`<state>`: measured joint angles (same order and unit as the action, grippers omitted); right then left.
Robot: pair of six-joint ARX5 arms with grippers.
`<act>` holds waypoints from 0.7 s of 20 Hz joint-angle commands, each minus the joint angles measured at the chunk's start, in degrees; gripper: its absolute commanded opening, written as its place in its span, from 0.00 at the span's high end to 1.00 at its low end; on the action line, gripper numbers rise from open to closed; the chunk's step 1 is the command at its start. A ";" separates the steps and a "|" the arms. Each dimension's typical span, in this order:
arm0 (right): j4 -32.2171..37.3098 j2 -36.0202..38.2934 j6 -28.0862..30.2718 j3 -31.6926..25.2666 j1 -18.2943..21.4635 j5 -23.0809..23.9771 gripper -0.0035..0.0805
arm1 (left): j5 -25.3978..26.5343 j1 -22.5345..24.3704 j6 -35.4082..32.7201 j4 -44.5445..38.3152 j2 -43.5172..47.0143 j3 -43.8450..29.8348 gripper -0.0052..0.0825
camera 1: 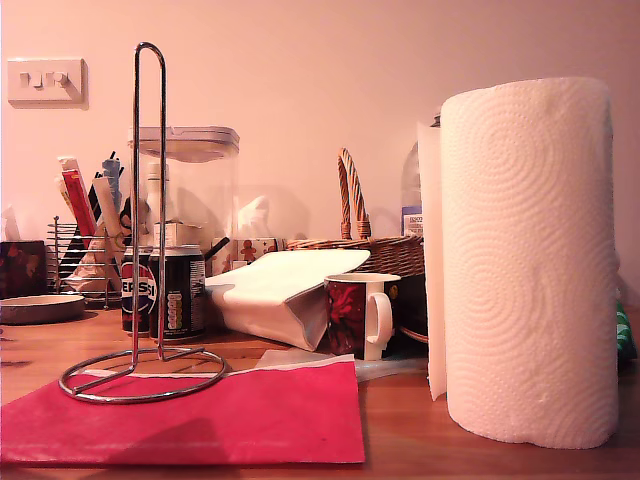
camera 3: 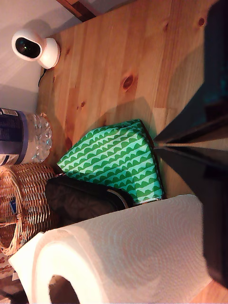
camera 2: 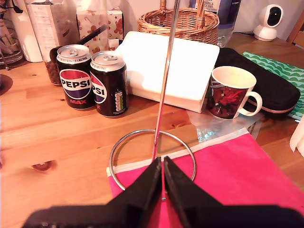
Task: Insert the paper towel roll into the metallic stand.
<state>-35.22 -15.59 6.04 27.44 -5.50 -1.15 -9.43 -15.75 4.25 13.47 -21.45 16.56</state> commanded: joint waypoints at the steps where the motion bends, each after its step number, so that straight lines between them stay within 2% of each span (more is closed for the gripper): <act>1: 8.63 0.02 -0.24 -1.22 -0.11 -0.42 0.97 | -2.16 -0.17 0.31 -8.98 0.09 -0.96 0.96; 9: 8.90 0.02 -0.24 -1.22 -0.11 -0.50 0.97 | -3.21 -0.17 0.31 -9.55 0.09 -0.92 0.96; 14: 8.70 -0.55 -1.57 -1.05 -0.13 -7.74 0.96 | -9.84 -0.20 -1.66 -11.32 0.07 0.87 0.96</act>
<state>-27.00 -15.53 4.75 26.79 -5.50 -8.25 -18.57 -15.75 3.40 2.57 -21.10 16.56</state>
